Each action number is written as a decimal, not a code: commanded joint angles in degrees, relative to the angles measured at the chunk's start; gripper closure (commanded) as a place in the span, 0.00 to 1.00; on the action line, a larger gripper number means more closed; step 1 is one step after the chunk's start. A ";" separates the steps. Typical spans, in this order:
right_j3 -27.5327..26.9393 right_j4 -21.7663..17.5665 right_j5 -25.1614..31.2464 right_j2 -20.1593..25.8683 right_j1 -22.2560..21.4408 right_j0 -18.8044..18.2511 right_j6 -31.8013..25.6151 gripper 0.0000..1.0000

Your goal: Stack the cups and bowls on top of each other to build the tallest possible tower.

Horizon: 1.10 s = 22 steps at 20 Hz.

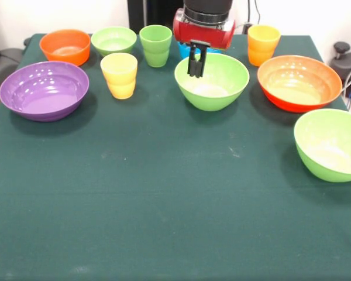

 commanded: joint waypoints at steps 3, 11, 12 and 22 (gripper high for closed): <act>-2.05 6.83 2.31 -0.22 2.16 3.49 15.96 1.00; -0.48 8.82 0.26 -2.87 2.15 6.72 19.76 1.00; -0.43 9.63 0.16 -4.48 2.22 8.47 22.01 1.00; -1.18 23.70 7.26 -12.88 4.91 17.82 41.80 1.00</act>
